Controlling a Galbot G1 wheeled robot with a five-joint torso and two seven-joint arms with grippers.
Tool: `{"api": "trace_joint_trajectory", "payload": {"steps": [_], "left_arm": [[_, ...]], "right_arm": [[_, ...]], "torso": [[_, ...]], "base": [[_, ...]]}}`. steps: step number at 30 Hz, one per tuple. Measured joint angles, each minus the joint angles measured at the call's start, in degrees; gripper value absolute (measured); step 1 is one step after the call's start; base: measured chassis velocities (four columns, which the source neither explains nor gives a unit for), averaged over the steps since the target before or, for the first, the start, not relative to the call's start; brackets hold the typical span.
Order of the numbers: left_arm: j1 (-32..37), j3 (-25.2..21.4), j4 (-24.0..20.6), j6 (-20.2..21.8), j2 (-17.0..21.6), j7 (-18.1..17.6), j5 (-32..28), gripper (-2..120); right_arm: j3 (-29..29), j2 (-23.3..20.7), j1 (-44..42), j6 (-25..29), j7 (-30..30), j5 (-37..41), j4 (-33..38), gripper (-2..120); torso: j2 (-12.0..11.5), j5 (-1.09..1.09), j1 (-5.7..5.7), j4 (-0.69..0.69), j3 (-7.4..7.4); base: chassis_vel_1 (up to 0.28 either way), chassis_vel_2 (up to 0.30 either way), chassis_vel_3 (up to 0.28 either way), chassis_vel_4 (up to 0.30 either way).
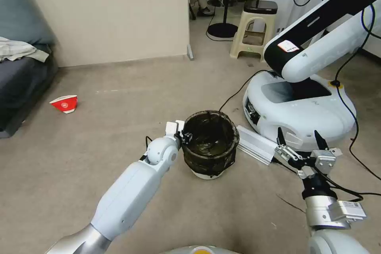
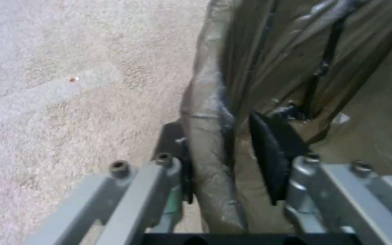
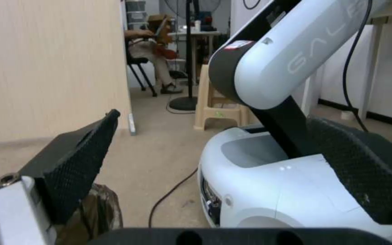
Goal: Pick up the trash can from the floor.
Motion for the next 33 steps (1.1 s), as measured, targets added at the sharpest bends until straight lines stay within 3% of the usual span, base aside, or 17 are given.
{"api": "trace_joint_trajectory", "payload": {"steps": [5,23,33], "left_arm": [[0.23,-0.18,0.2,-0.14,-0.06,0.32,0.12,9],[1.22,-2.76,-2.21,0.43,0.42,0.27,-0.11,7],[2.08,-6.35,-6.14,0.31,1.25,0.02,-1.85,2]], "right_arm": [[-0.03,0.02,-0.02,0.07,0.01,-0.05,-0.11,100],[-0.15,0.05,-0.01,0.21,0.01,-0.23,-0.27,100],[-0.13,-0.06,-0.02,0.17,0.07,-0.33,-0.21,100]], "torso": [[0.01,-0.02,0.0,-0.02,0.0],[-0.02,-0.04,0.01,-0.03,0.03],[-0.02,-0.02,0.01,-0.01,0.03]], "base": [[0.0,0.0,0.0,0.0],[0.0,0.0,0.0,0.0],[0.0,0.0,0.0,0.0]]}}
